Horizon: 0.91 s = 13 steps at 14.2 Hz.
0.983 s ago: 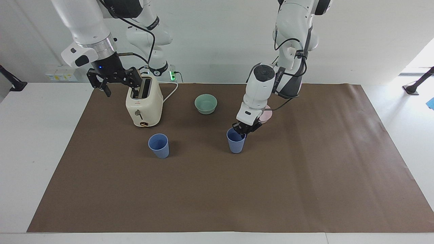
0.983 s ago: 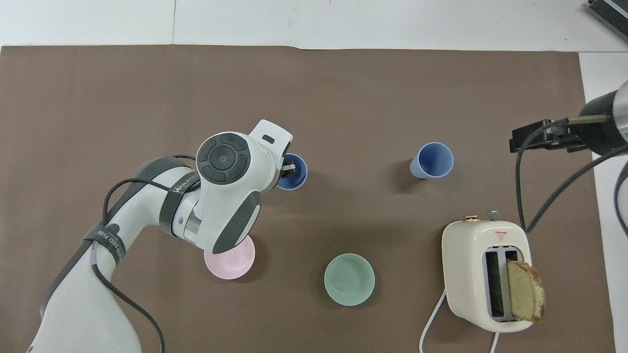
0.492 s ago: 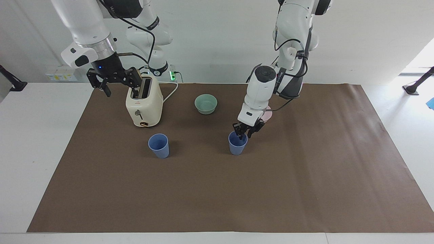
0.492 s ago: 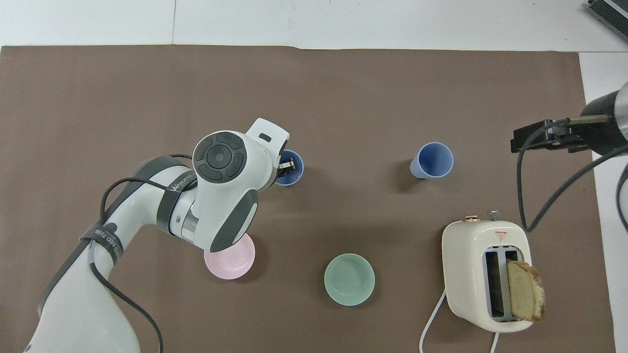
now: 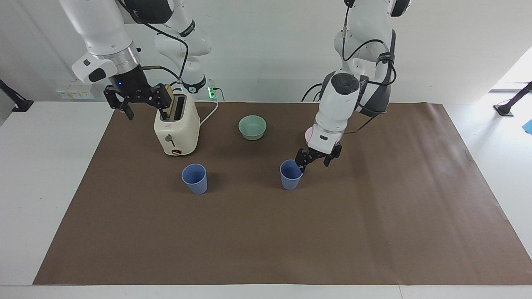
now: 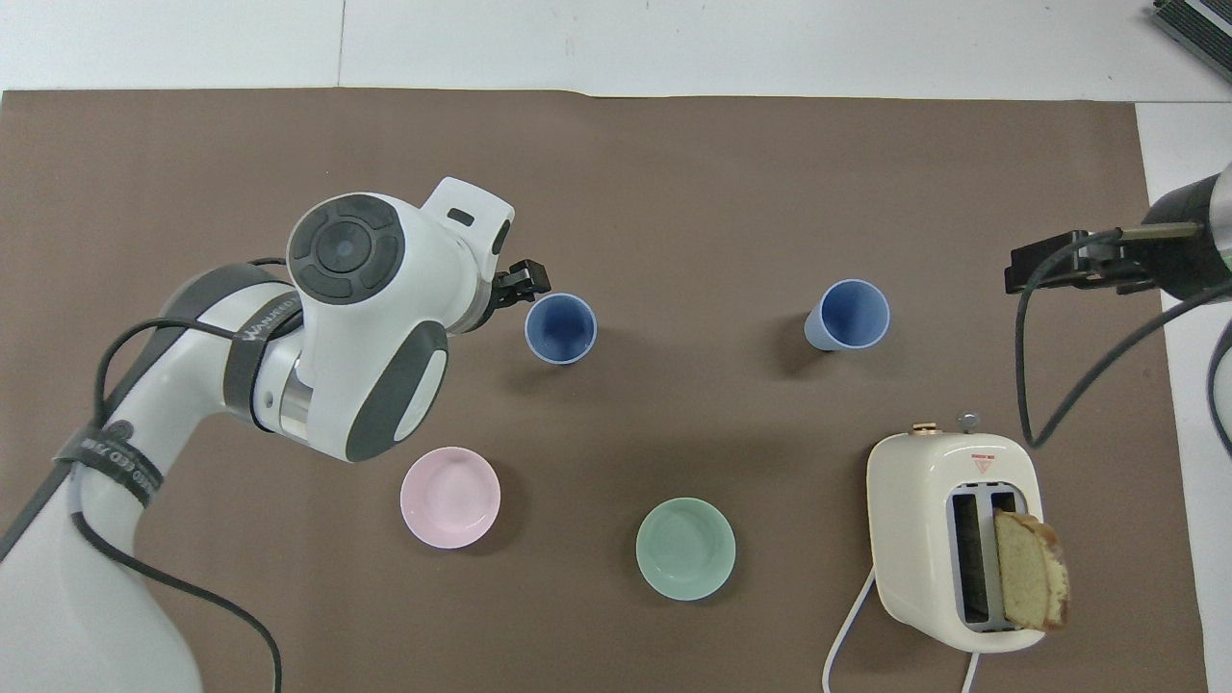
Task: Stack blue cups with both arms
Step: 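Open and withdraw the left gripper while the right gripper reaches the other cup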
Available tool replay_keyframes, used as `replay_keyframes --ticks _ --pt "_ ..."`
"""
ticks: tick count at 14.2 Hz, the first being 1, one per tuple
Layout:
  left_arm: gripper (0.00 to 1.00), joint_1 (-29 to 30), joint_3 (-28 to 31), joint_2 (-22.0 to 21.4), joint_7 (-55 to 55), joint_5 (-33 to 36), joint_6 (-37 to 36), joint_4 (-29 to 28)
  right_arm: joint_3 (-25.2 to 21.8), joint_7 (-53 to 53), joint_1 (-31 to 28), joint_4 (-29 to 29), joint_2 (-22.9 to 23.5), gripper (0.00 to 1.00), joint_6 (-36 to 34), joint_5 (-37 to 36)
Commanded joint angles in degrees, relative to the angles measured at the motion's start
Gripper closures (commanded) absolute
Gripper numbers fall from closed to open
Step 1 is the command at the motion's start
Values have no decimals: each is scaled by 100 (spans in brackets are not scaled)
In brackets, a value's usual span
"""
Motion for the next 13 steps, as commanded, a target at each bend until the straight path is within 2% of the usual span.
replay_keyframes --ticks 1,5,7,9,13 --pt "0 440 -31 -488 710 0 -576 -40 19 -215 -92 -682 -144 0 534 115" --pt "0 1143 -31 -945 1924 -18 -1403 -101 28 -189 -83 -1140 224 0 1273 124" --pt "0 1477 -31 -1042 2522 -18 -1641 -102 28 -145 -13 -1202 575 0 1588 124" --pt "0 1820 -31 -1096 3093 -18 -1878 -119 71 -145 5 -1386 796 0 2263 124" --pt "0 2348 -23 -1140 3990 -18 -2133 -128 72 -188 102 -1439 1244 0 2749 124"
